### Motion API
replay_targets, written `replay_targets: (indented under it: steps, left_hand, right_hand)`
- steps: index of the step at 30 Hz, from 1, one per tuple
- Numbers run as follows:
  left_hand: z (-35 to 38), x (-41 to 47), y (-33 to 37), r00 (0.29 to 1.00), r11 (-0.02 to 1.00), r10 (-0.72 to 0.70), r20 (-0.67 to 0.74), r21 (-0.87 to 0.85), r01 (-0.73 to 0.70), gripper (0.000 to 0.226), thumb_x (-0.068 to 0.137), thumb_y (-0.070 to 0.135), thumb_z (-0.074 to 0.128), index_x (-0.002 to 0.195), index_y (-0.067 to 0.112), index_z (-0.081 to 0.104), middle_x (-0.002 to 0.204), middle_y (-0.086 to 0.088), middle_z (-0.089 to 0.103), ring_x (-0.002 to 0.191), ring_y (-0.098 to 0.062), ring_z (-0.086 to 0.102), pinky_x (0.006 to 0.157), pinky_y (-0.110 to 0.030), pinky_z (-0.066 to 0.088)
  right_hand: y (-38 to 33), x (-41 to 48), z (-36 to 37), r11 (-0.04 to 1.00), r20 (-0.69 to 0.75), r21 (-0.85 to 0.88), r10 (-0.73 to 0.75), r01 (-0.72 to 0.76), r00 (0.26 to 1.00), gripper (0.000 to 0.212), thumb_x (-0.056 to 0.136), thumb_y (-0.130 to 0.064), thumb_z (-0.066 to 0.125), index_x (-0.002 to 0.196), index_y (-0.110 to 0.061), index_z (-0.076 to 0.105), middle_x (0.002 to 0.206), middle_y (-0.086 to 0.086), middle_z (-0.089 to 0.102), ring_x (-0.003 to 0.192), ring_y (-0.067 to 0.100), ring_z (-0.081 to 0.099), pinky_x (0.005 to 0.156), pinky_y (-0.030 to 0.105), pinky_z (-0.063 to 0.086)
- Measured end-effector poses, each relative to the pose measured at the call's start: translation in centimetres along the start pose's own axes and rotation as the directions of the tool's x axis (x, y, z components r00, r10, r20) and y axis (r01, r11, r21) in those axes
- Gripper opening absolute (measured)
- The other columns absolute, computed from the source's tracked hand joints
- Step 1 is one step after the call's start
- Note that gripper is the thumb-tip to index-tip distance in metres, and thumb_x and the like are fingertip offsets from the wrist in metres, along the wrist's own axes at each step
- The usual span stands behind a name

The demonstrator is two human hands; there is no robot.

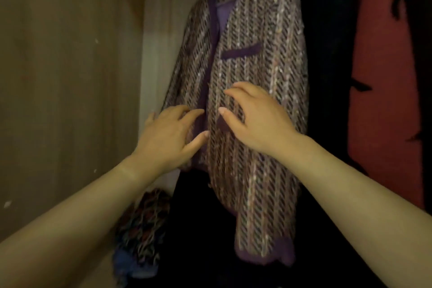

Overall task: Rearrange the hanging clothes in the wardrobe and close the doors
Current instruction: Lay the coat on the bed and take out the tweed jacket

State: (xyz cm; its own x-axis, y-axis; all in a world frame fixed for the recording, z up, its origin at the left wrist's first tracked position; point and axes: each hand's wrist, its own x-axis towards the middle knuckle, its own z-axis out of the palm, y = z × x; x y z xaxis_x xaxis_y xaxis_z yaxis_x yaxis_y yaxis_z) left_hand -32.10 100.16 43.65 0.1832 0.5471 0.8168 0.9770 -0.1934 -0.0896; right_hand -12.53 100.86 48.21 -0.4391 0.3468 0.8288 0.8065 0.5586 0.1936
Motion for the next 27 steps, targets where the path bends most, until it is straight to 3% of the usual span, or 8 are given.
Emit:
replay_targets:
  steps: [8, 16, 19, 23, 27]
  left_hand:
    - [1.2, 12.6, -6.3, 0.987, 0.999, -0.049, -0.152, 0.004, 0.050, 0.080, 0.076, 0.075, 0.011, 0.135, 0.030, 0.042, 0.129, -0.004, 0.051, 0.116, -0.028, 0.051, 0.092, -0.048, 0.045]
    - [2.3, 25.2, -9.2, 0.957, 0.990, 0.008, -0.289, -0.130, -0.047, 0.078, 0.076, 0.072, 0.017, 0.133, 0.026, 0.045, 0.128, -0.007, 0.053, 0.113, -0.029, 0.052, 0.089, -0.041, 0.047]
    - [2.7, 29.6, -8.7, 0.941, 0.964, 0.014, -0.339, -0.245, -0.103, 0.069, 0.080, 0.064, 0.026, 0.133, 0.024, 0.046, 0.132, -0.008, 0.050, 0.117, -0.030, 0.050, 0.092, -0.037, 0.045]
    - [4.2, 34.5, -8.1, 0.910, 0.917, 0.007, -0.415, -0.360, -0.172, 0.064, 0.087, 0.059, 0.031, 0.140, 0.025, 0.037, 0.143, -0.006, 0.039, 0.128, -0.029, 0.040, 0.104, -0.039, 0.037]
    - [6.1, 36.5, -7.7, 0.886, 0.895, -0.066, -0.458, -0.420, -0.151, 0.061, 0.091, 0.054, 0.038, 0.145, 0.029, 0.024, 0.153, -0.002, 0.023, 0.138, -0.026, 0.024, 0.109, -0.050, 0.030]
  right_hand:
    - [5.2, 12.7, 1.9, 0.997, -0.138, -0.044, -0.067, 0.062, 0.988, 0.044, 0.093, -0.042, 0.047, 0.124, -0.011, 0.054, 0.124, 0.006, 0.052, 0.117, 0.024, 0.047, 0.097, 0.035, 0.039]
    - [8.6, 22.5, -1.1, 0.950, -0.310, -0.312, -0.073, -0.029, 0.948, 0.040, 0.091, -0.037, 0.050, 0.119, -0.010, 0.057, 0.119, 0.009, 0.053, 0.113, 0.027, 0.048, 0.093, 0.036, 0.042]
    - [10.2, 25.8, -3.0, 0.888, -0.331, -0.446, -0.042, -0.117, 0.943, 0.039, 0.089, -0.041, 0.051, 0.119, -0.016, 0.056, 0.121, 0.006, 0.050, 0.115, 0.026, 0.045, 0.094, 0.038, 0.038]
    - [11.6, 29.3, -5.2, 0.707, -0.337, -0.646, 0.076, -0.289, 0.939, 0.044, 0.088, -0.049, 0.048, 0.122, -0.020, 0.050, 0.130, 0.006, 0.043, 0.122, 0.028, 0.038, 0.098, 0.048, 0.030]
    - [12.5, 31.4, -6.1, 0.670, -0.275, -0.681, 0.137, -0.293, 0.952, 0.048, 0.092, -0.050, 0.043, 0.127, -0.017, 0.045, 0.124, 0.010, 0.048, 0.108, 0.031, 0.052, 0.078, 0.039, 0.043]
